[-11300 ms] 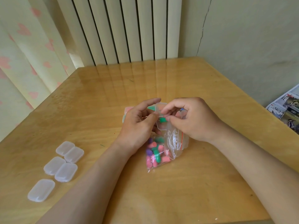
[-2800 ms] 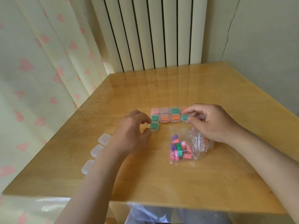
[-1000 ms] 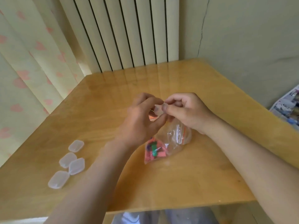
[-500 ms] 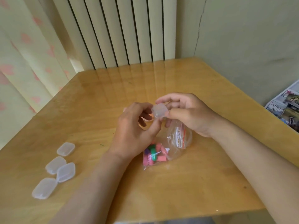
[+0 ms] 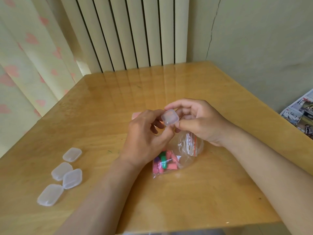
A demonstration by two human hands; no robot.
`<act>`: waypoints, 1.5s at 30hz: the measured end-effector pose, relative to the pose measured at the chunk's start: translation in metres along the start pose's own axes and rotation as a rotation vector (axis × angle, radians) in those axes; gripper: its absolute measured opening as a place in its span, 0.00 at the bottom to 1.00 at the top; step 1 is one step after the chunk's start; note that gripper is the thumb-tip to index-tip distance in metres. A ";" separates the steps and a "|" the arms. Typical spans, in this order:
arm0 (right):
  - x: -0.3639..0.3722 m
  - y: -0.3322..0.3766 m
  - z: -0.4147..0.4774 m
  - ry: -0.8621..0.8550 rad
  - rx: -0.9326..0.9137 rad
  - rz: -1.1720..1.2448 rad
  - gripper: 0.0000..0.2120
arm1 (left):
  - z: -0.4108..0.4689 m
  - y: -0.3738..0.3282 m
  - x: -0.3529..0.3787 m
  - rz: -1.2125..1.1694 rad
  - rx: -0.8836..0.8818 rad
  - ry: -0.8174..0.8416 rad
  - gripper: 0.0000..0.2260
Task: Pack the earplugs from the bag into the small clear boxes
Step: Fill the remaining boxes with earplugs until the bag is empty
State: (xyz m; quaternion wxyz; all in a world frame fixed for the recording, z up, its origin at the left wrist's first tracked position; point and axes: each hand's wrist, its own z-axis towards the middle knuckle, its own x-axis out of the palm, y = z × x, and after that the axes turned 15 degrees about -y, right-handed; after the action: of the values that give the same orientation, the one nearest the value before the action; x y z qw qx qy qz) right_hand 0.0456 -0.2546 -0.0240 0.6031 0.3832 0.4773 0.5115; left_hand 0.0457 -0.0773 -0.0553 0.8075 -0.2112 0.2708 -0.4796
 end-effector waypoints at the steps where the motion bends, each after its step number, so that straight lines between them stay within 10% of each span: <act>1: 0.000 0.000 0.000 -0.003 -0.004 -0.009 0.20 | 0.000 0.000 0.000 -0.002 -0.010 -0.005 0.14; 30: -0.022 0.000 0.006 -0.219 -0.330 -0.396 0.13 | 0.005 -0.007 0.000 -0.232 -0.716 -0.065 0.05; 38: -0.009 0.009 -0.009 0.176 -0.019 -0.459 0.23 | 0.004 -0.010 0.001 -0.206 -0.716 -0.039 0.06; 45: -0.009 0.011 -0.010 0.402 0.092 -0.439 0.01 | 0.004 -0.009 0.002 -0.196 -0.717 -0.018 0.06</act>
State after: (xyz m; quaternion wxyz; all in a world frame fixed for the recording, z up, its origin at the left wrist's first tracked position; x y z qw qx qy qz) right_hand 0.0330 -0.2618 -0.0140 0.5747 0.1890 0.6813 0.4121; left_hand 0.0426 -0.0827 -0.0473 0.6349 -0.5097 0.3930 -0.4273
